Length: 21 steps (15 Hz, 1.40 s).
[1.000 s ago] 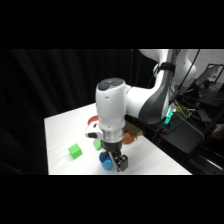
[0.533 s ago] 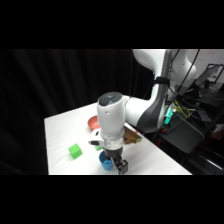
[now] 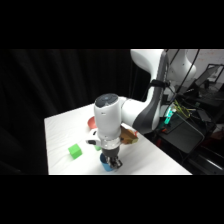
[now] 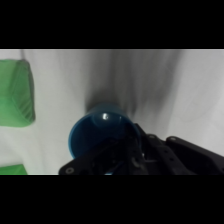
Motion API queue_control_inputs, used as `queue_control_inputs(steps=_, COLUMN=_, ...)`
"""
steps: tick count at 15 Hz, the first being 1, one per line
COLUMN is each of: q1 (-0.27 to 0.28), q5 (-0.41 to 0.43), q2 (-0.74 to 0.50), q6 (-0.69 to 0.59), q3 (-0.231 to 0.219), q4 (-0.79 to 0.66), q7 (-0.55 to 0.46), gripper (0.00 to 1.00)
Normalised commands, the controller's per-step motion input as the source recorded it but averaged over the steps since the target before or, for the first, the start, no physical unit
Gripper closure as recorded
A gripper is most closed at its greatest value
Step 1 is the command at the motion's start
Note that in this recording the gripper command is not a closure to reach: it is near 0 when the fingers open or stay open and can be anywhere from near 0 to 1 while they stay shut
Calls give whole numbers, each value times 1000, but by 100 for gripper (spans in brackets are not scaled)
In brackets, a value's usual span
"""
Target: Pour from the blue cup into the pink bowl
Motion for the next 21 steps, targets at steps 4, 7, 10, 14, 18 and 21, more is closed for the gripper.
queue_control_inputs(steps=4, q1=51, q5=29, q2=-242, q6=-105, q3=-82, q4=-38, q7=14, gripper=18)
queue_control_inputs(steps=7, q1=-33, q5=52, q2=-615, q6=-313, q3=-39, q4=-225, q7=-59, gripper=18)
queue_control_inputs(steps=10, q1=-188, q5=219, q2=-616, q6=-470, q3=53, q4=-190, q7=-239, gripper=18)
queue_control_inputs(steps=14, q1=-241, q5=298, q2=-420, q6=-327, q3=26, q4=-185, q7=-392, gripper=18)
queue_control_inputs(steps=18, q1=-253, q5=340, q2=-364, q6=-137, q3=-61, q4=-315, q7=-429, gripper=18)
queue_control_inputs(steps=21, q1=-216, q5=341, q2=-362, q6=-93, q3=-101, q4=-351, q7=-407, gripper=18)
